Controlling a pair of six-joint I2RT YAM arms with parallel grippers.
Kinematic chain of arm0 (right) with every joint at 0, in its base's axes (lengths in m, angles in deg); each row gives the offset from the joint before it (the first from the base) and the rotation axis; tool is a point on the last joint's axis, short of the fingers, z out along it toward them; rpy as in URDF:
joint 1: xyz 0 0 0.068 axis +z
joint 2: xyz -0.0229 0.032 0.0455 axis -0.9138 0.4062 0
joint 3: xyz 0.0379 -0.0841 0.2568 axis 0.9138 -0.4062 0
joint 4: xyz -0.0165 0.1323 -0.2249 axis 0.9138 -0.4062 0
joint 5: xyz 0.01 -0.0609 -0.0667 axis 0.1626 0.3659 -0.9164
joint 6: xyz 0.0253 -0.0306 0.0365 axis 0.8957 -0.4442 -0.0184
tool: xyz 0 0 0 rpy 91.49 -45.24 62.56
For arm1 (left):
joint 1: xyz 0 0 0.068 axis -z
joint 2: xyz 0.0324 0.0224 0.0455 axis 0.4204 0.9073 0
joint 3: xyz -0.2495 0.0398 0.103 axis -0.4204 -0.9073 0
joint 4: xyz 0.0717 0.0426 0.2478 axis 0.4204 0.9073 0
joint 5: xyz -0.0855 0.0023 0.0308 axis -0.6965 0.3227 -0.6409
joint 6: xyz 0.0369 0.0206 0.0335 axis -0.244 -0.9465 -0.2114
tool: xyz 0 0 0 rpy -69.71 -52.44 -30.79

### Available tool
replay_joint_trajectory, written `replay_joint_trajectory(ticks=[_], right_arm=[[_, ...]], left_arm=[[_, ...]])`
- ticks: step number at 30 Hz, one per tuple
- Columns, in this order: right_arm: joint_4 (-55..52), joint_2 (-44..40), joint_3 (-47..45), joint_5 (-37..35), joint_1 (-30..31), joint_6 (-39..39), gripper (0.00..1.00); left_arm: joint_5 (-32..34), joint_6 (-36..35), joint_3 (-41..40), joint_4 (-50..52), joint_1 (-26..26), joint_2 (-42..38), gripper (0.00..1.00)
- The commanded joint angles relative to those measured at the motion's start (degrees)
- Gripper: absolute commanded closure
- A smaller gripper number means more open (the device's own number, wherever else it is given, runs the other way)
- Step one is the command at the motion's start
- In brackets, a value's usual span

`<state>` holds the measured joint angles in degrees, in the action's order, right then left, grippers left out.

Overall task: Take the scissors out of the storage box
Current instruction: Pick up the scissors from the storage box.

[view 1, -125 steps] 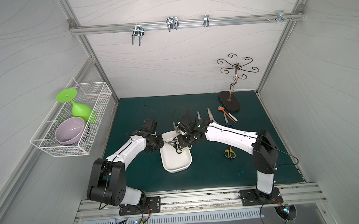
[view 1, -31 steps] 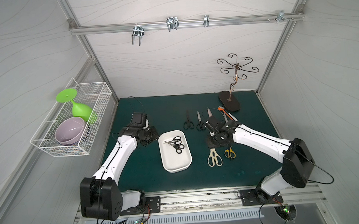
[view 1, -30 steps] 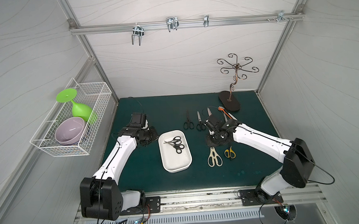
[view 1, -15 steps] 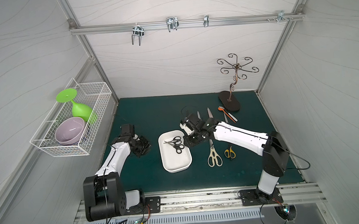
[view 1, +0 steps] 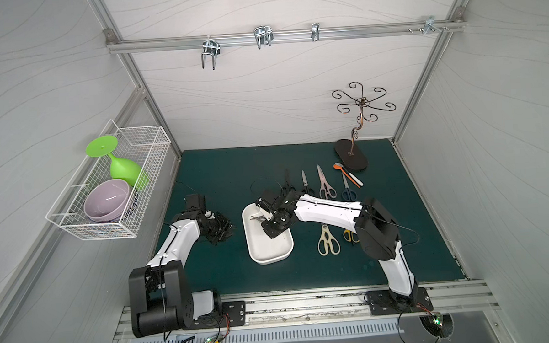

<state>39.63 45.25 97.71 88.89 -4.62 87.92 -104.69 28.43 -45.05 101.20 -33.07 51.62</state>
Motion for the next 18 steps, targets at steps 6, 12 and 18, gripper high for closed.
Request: replay_joint_trajectory(ticks=[6,12,18], right_arm=[[-7.6,5.1,6.1,-4.6,1.2,-1.8,0.72],[-8.5,5.8,7.0,-7.1,1.3,-2.3,0.71],[-9.9,8.4,10.2,-7.9,1.4,-4.2,0.71]], left_arm=[[0.3,-1.4,1.8,1.4,-0.3,-1.7,0.71],[0.1,-1.6,1.9,1.2,-0.3,-1.7,0.71],[-0.2,-1.8,2.0,1.3,-0.3,-1.9,0.71]])
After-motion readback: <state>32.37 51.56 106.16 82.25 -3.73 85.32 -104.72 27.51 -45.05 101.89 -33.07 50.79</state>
